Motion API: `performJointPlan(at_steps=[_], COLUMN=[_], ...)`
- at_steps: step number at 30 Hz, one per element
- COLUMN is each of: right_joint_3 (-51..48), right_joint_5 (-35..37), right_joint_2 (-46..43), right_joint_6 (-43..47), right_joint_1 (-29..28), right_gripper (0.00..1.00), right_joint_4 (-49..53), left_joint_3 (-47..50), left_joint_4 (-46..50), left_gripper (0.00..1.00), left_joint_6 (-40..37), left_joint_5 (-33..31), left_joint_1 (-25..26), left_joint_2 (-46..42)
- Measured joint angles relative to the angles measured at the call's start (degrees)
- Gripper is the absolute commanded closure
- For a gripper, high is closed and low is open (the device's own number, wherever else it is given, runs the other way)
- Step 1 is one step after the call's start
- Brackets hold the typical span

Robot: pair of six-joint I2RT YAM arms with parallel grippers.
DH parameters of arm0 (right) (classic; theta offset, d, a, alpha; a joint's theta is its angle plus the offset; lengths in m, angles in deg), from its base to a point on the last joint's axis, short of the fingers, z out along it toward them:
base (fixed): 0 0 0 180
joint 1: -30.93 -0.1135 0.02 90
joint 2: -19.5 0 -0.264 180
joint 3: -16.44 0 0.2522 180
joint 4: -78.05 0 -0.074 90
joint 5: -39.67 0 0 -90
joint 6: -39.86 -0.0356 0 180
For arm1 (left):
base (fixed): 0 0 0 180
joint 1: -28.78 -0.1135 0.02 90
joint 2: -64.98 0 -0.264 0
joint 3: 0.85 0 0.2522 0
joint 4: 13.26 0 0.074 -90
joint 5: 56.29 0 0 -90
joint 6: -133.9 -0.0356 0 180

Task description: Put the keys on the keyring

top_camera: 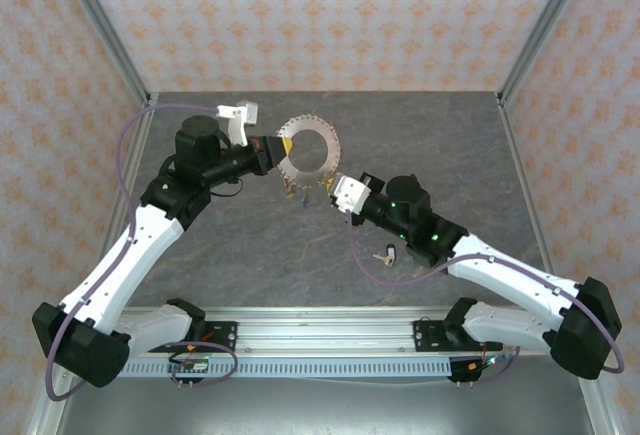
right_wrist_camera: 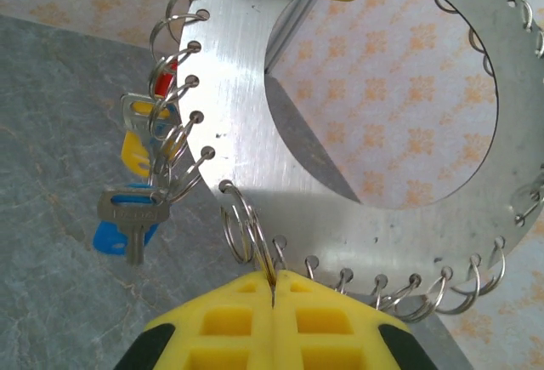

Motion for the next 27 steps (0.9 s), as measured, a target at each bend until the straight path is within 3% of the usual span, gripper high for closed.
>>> performJointPlan(at_steps=[13,27], right_joint_3=[4.26,-6.51], right_joint_5=[-0.42,-10.62], right_joint_2=[3.32,-3.06], right_joint_6=[-2.82,-11.04], right_joint_1=[-0.63,2.43], right_gripper=[1.0,1.0], right_joint_4=[7.72,-3.87], left_joint_3=[-2.54,-1.92], left_joint_4=[5.4,4.68], left_gripper=[1.0,1.0], left_joint_6=[-5.53,-0.92], left_joint_5=[-3.37,-5.25], left_joint_1=[1.62,0.68], left_joint_2=[1.77,1.25])
